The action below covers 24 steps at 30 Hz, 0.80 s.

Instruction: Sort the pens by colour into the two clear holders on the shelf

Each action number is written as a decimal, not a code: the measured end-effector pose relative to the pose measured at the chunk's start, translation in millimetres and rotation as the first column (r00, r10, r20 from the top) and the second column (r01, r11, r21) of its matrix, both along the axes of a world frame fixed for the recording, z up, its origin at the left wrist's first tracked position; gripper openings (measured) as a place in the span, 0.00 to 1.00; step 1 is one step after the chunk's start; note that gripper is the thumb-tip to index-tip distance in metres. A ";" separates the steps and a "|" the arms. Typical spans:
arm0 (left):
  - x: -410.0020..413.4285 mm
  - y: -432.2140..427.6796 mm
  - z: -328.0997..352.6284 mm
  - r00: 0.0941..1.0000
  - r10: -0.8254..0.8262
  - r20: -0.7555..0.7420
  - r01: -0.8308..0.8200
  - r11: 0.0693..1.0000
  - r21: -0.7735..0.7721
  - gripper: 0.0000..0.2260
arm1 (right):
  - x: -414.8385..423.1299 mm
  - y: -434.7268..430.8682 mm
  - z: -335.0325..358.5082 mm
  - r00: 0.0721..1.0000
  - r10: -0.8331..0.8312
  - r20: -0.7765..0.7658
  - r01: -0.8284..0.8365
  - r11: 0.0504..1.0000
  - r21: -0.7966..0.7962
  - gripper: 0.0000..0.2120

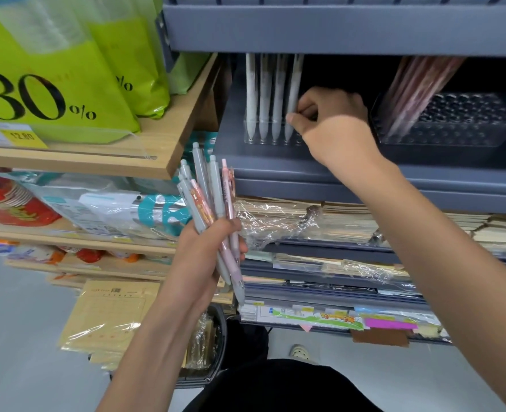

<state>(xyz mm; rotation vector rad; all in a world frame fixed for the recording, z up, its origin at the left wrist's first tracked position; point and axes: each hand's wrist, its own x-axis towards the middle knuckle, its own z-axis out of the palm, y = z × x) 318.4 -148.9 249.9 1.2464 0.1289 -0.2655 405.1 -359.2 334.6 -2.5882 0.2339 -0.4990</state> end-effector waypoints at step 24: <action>-1.6 -97.6 10.7 0.975 -0.194 0.107 0.206 0.971 -0.118 0.09 | -95.8 -108.2 -9.5 0.927 0.144 0.346 -0.375 0.342 0.862 0.03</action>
